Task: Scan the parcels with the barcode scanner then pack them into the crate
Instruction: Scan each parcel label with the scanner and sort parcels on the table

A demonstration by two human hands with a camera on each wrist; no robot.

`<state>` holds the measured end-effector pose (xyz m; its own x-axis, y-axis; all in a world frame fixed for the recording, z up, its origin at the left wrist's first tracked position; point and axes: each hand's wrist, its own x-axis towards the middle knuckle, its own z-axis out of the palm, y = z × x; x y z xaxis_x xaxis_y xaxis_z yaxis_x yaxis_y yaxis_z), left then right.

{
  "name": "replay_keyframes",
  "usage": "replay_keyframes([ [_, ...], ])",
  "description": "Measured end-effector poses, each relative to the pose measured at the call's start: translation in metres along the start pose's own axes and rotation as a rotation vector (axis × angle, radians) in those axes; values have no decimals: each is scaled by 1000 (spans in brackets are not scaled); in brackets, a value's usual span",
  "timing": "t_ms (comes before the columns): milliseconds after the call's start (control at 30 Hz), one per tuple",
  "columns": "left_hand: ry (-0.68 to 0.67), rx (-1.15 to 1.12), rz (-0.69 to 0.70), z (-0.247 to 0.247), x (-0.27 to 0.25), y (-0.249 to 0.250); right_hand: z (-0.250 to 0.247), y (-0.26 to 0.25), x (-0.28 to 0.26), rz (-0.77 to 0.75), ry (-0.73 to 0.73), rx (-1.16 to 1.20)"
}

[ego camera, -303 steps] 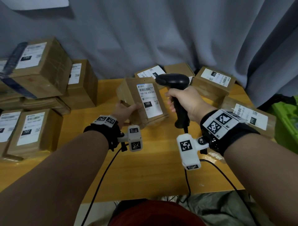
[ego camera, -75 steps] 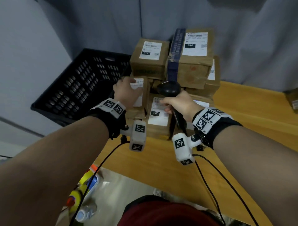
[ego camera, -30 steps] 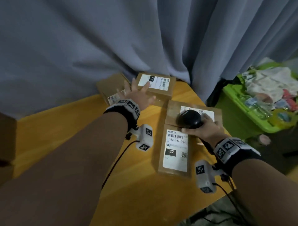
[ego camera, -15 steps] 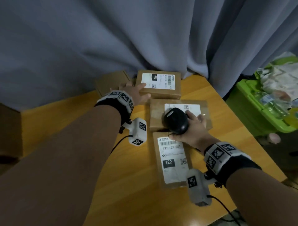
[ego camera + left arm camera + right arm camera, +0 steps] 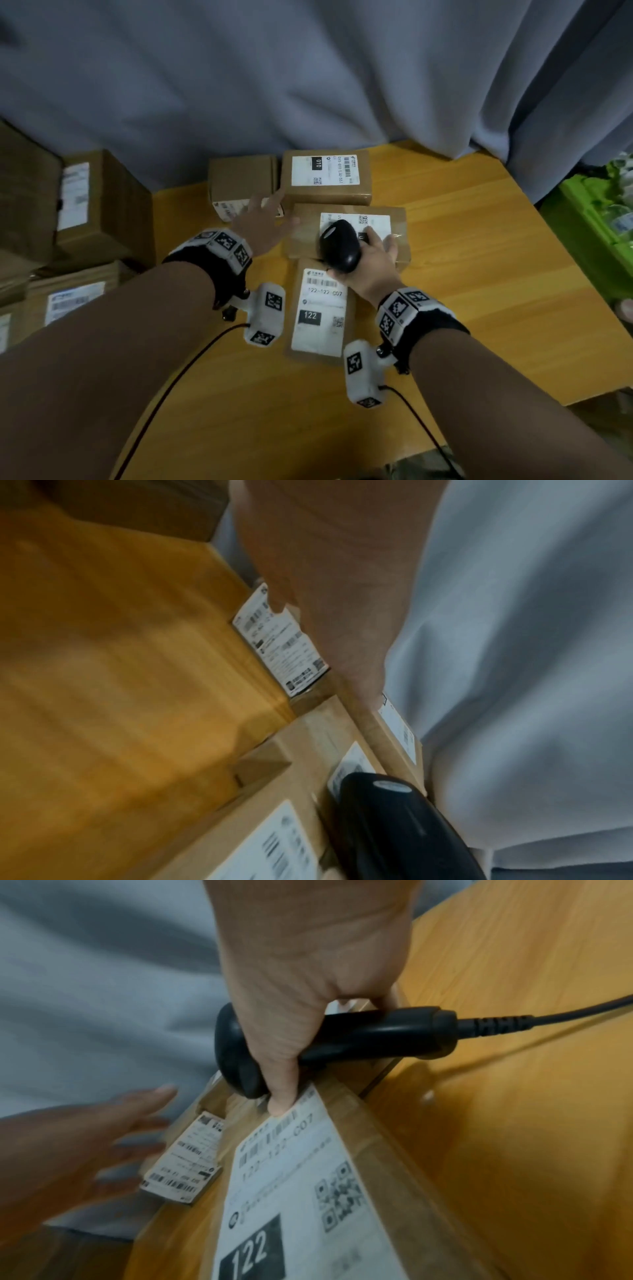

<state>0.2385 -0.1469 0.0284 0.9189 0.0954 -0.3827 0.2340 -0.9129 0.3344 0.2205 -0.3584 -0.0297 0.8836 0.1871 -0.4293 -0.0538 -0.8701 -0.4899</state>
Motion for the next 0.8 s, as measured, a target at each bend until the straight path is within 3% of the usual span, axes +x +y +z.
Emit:
replay_keyframes([
  [67, -41, -131, -80, 11, -20, -5, -12, -1, -15, 23, 84, 87],
  [167, -258, -321, -221, 32, -50, -8, -23, -2, -36, 29, 231, 225],
  [267, -402, -415, -338, 52, -72, -3, -24, -2, -44, 57, 112, 377],
  [433, -471, -634, -353, 88, -89, 3, -5, 3, -59, 129, -19, 551],
  [633, -306, -920, -322, 80, -115, 25, -11, 7, -85, 138, 17, 766],
  [800, -170, -978, -302, 55, -123, 14, -40, -8, -97, 71, 10, 816],
])
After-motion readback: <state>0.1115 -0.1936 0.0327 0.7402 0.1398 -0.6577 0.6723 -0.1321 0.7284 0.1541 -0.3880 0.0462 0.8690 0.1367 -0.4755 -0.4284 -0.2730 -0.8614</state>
